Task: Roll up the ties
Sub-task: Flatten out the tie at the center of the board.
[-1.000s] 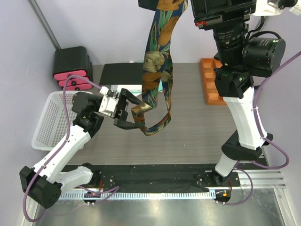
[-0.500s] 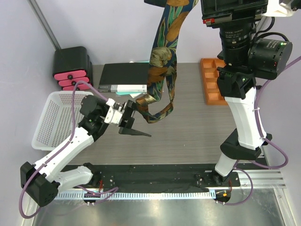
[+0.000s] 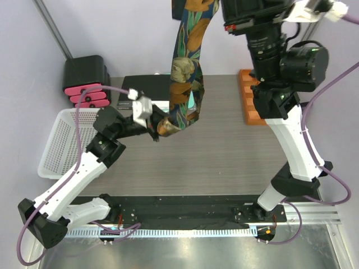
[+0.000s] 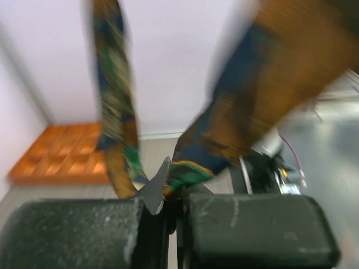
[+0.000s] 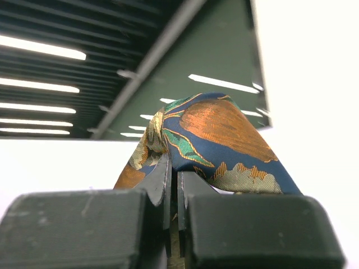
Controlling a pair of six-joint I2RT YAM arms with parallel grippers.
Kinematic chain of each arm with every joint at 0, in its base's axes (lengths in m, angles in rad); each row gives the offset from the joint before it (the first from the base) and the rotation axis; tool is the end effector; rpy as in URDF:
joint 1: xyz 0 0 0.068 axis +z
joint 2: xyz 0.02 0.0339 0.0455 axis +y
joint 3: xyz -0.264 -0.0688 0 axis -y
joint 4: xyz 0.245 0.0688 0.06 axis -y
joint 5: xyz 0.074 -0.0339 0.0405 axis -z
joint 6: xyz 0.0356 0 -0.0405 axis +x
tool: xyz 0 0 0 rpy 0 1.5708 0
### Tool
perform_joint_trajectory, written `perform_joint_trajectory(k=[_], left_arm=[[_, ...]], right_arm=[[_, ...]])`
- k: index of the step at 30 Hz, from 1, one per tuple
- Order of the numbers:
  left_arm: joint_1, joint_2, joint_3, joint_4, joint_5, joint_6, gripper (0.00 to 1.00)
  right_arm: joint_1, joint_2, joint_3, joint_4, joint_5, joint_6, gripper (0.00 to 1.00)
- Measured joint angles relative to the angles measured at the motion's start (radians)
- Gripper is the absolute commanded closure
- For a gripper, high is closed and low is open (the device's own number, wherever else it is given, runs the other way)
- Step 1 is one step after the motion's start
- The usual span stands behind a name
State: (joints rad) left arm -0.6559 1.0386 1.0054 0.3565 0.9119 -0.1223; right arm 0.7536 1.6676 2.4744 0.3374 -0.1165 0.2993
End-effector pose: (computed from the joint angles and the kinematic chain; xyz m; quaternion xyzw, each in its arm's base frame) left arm 0.1601 -0.1588 0.4233 0.4830 0.4116 -0.5144 0.5767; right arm 0.1554 0.1515 0.6942 -0.1030 0.1931 0.5009 0.8374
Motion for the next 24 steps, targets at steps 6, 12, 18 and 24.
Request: perform_joint_trajectory(k=[6,12,18,24], left_arm=[[0.134,-0.040,0.165,-0.291,-0.484,-0.298,1.00],[0.300,-0.119,0.175,-0.629,-0.877,-0.658,1.00],[0.415,-0.101,0.039,-0.855,-1.078,-0.814,1.00],[0.449,-0.091,-0.015,-0.916,-1.067,-0.909,1.00]], right_arm=[[-0.059,-0.214,-0.491,-0.005,0.193,-0.165,0.99],[-0.164,-0.293,-0.683,-0.061,0.345,-0.193,0.99],[-0.182,-0.297,-0.609,-0.080,0.436,-0.261,0.99],[-0.159,-0.304,-0.601,-0.136,0.429,-0.316,0.99]])
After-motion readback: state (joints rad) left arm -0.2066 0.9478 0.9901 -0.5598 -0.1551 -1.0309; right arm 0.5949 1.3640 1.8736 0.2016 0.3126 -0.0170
